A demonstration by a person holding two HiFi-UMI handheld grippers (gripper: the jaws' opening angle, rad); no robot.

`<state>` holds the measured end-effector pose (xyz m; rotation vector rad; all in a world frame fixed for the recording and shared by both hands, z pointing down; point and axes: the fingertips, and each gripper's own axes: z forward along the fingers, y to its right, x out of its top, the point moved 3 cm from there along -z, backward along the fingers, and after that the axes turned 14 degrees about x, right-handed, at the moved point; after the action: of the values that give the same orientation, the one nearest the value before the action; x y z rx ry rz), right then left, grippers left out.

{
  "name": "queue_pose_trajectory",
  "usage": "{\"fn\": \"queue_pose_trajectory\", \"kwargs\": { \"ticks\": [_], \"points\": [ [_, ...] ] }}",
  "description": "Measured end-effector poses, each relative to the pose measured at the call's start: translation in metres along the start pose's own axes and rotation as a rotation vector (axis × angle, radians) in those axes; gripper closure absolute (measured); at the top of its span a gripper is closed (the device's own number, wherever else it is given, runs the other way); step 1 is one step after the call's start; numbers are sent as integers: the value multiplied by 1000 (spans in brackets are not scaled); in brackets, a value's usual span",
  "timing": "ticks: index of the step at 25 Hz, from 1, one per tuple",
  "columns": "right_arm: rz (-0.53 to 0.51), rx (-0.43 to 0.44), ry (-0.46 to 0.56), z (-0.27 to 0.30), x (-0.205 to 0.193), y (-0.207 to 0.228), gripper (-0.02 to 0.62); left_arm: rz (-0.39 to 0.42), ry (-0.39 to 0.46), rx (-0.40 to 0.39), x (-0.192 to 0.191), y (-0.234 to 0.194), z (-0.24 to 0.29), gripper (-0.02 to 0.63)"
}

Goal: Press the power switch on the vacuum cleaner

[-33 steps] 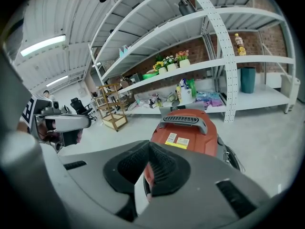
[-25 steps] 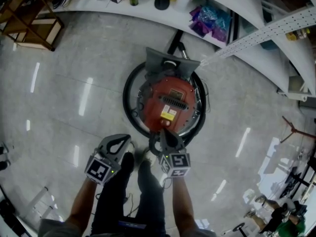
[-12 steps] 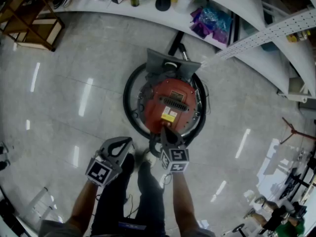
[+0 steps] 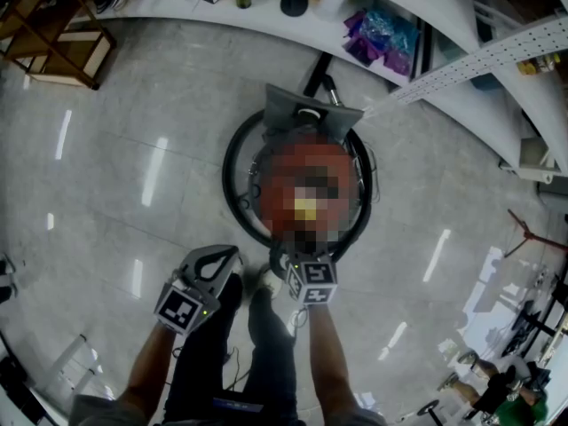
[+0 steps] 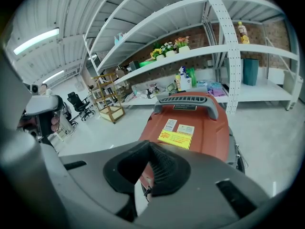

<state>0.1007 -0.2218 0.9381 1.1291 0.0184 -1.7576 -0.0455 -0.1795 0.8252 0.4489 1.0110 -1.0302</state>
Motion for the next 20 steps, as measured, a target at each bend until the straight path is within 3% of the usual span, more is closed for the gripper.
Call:
{"fn": "queue_pose_trajectory", "kwargs": {
  "ticks": [11,16,20],
  "points": [
    [-12,19,-28,15,-5,-7,583,-19,12,4,1,-2,-1,600],
    [-25,-17,15,8,0,-5,583,-38,9,5,1,1,-1,600],
    [-15,10,11,11,3,-5,583,-36,11,5,2,0,0,600]
  ]
}}
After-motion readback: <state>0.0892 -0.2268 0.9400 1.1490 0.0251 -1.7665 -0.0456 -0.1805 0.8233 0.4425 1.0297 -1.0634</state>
